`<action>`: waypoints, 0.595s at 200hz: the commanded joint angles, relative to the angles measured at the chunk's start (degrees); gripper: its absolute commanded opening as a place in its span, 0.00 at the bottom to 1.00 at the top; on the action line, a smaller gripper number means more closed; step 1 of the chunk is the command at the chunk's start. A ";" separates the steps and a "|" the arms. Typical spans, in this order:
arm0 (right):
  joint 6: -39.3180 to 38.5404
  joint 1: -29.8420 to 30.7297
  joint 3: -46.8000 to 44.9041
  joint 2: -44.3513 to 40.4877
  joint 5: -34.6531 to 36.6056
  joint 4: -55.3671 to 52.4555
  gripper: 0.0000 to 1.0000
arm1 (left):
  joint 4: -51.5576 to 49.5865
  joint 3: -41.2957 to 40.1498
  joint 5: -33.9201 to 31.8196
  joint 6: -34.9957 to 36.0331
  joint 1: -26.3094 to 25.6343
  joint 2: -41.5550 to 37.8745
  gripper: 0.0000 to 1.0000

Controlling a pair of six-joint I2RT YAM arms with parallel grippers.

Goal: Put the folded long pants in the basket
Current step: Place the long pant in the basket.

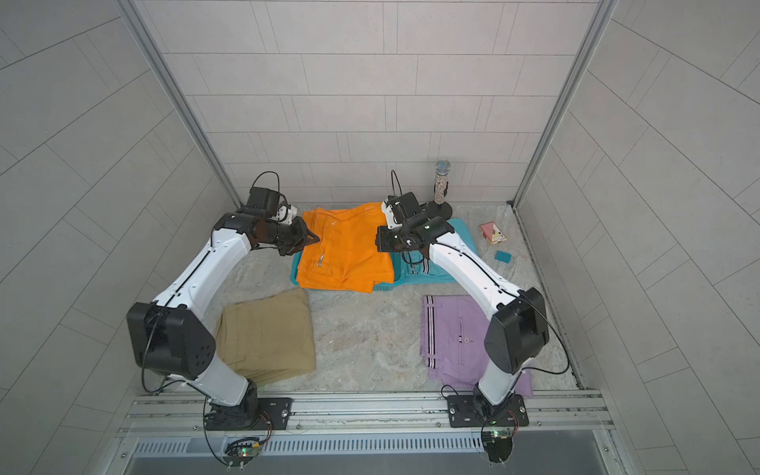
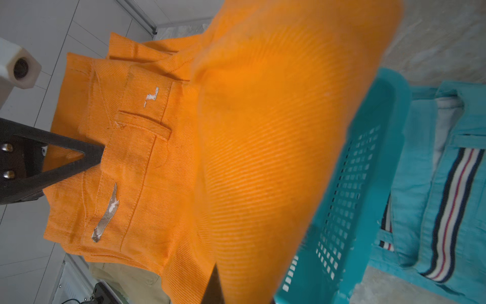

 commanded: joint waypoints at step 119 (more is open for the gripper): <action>-4.77 -2.85 -2.22 16.14 3.39 6.66 0.00 | 2.96 3.13 -3.71 5.57 1.26 17.58 0.00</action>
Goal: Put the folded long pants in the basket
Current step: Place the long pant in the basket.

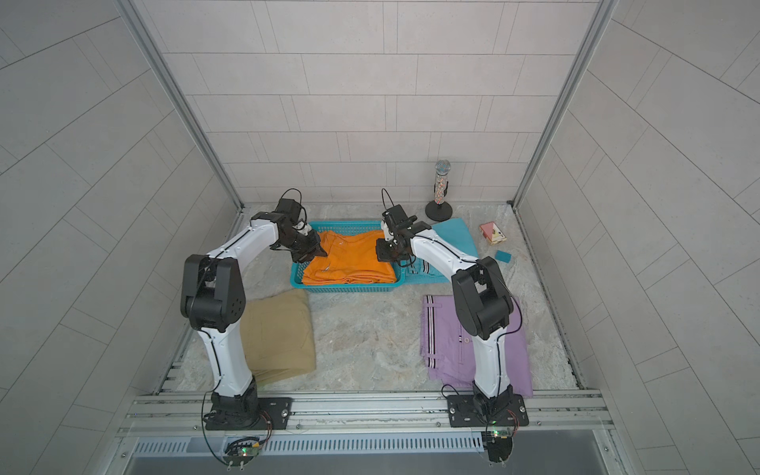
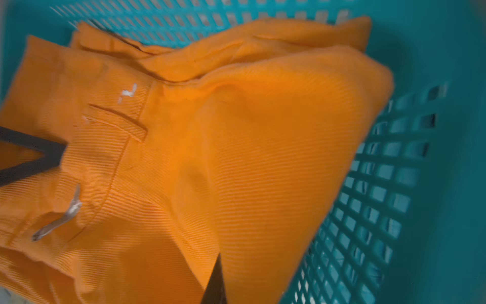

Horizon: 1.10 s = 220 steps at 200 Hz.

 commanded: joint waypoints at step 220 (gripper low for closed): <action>-4.60 4.33 6.07 2.01 12.28 -0.19 0.47 | 12.80 -14.04 -1.86 -2.56 -3.22 -11.49 0.08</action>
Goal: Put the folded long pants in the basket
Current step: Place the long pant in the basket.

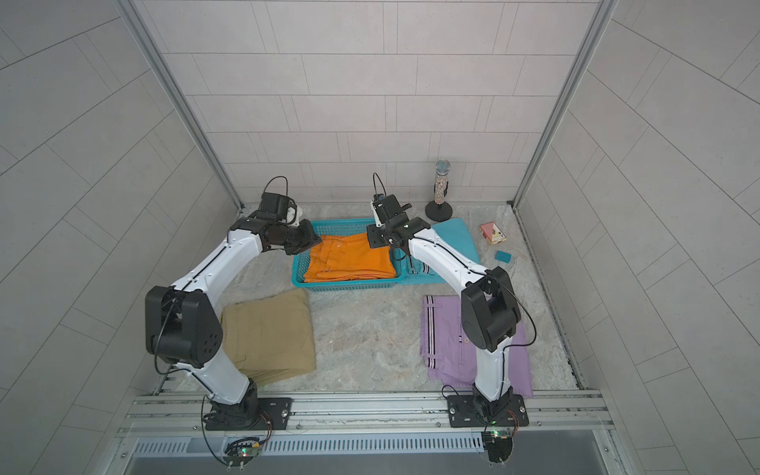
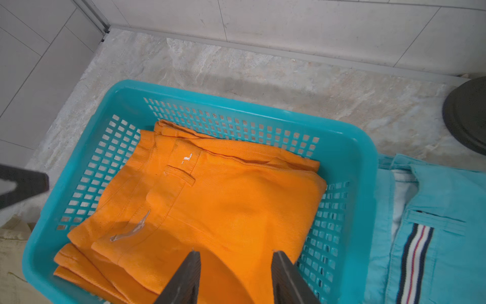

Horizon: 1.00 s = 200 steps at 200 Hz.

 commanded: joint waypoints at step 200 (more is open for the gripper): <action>17.47 29.87 -30.87 -19.60 -16.16 14.96 0.79 | -19.21 -19.26 -15.76 5.36 3.42 -46.42 1.00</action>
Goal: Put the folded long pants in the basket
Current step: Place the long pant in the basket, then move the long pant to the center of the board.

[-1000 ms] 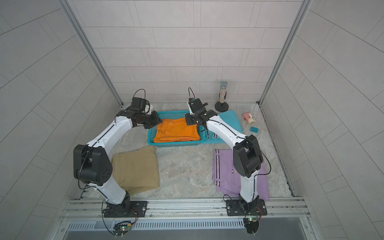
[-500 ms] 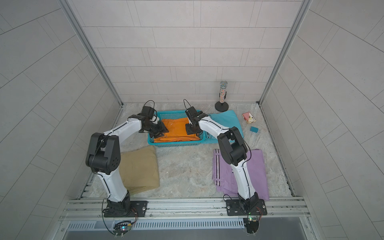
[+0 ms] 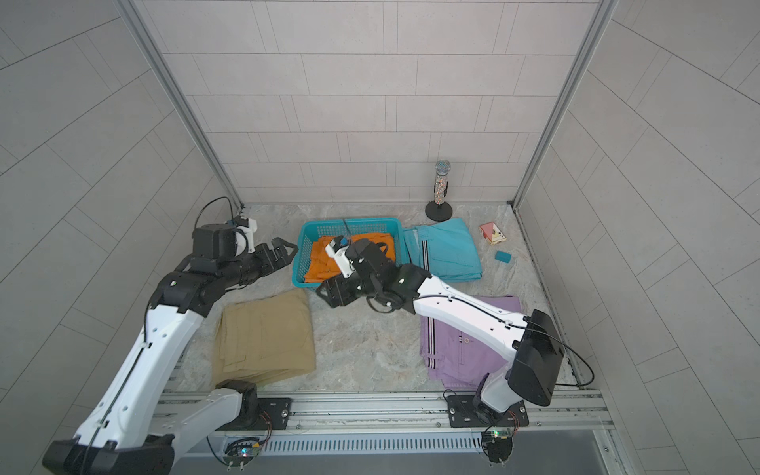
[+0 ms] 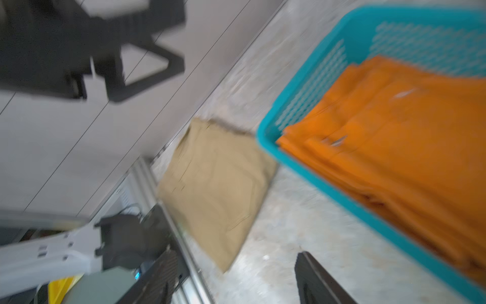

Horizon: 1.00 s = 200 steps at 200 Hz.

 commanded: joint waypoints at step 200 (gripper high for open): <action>7.07 5.17 7.13 36.67 -1.98 4.59 0.00 | -25.33 -8.12 -6.91 2.08 1.31 -19.06 1.00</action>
